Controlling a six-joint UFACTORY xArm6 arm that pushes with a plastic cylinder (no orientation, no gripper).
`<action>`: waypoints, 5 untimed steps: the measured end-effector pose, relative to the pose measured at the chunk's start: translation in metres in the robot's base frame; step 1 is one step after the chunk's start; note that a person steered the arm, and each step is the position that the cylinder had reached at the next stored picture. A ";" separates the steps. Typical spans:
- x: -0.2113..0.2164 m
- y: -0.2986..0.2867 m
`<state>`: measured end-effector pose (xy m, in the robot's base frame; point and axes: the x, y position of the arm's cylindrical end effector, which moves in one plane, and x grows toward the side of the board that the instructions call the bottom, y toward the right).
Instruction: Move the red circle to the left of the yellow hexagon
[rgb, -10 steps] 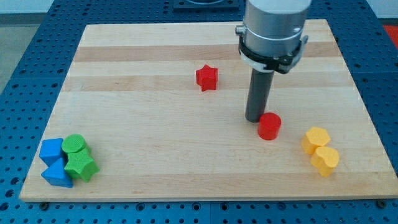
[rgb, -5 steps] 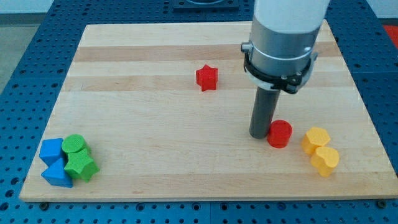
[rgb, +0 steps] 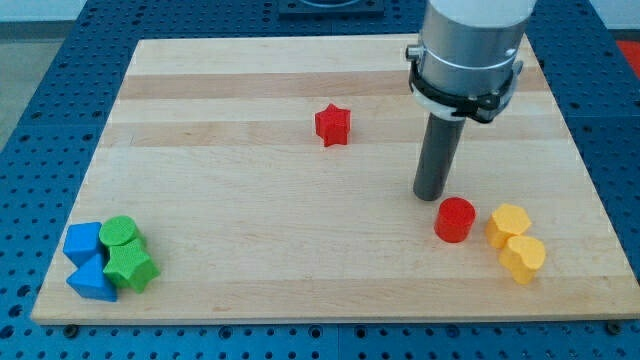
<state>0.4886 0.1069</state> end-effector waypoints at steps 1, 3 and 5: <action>0.006 0.003; 0.008 0.027; -0.041 -0.016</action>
